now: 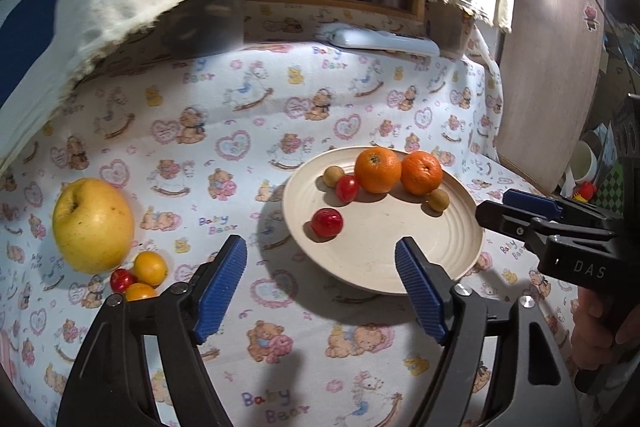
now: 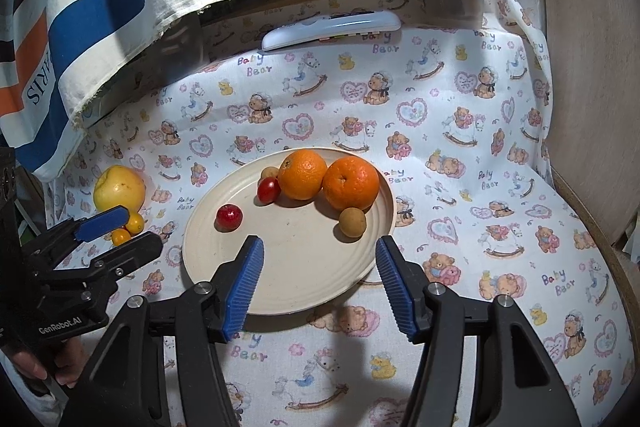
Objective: Organize fruits
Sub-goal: 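Lift both open tools and move toward the remaining fruits by the apple, then grasp a small yellow-orange fruit with the right tool, then grasp a small red fruit with the left tool while the right tool holds its fruit, then carry both held fruits over the white plate, then open the left tool to release the red fruit onto the plate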
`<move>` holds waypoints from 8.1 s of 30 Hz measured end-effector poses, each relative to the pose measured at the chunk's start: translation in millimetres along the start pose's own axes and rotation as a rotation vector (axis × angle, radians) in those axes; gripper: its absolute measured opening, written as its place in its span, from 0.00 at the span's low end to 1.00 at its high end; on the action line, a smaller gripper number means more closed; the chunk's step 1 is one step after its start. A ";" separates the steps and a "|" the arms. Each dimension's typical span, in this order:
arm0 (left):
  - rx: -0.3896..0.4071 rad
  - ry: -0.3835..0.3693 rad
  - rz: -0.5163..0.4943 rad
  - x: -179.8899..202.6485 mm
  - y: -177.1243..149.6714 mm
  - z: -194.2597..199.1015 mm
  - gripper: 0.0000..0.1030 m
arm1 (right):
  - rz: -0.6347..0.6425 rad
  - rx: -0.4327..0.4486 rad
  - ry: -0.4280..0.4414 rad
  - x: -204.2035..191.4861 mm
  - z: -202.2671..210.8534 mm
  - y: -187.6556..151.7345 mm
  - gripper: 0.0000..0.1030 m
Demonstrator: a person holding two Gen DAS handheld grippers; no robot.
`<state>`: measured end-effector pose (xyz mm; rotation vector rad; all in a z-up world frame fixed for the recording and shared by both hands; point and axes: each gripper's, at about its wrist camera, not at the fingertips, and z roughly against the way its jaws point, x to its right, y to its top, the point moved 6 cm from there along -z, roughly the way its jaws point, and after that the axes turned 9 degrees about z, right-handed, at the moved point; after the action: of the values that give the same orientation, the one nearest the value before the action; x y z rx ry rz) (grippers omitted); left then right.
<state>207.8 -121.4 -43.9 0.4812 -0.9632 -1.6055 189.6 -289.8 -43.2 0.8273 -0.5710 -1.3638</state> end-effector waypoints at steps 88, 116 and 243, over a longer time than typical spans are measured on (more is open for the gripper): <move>0.152 0.343 0.371 -222.7 -0.6 90.7 0.99 | 0.401 -0.132 0.318 -252.4 -103.7 8.6 0.63; 0.130 0.338 0.354 -219.8 -2.8 83.0 0.99 | 0.382 0.007 0.218 -230.1 -95.3 31.4 0.29; -0.165 -0.001 0.079 -1.3 -3.3 -46.2 0.24 | 0.035 0.022 -0.033 14.2 -20.5 11.2 0.29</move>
<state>240.6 -135.2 -73.5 0.3251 -0.8315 -1.5983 214.4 -300.0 -48.3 0.8104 -0.6246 -1.3434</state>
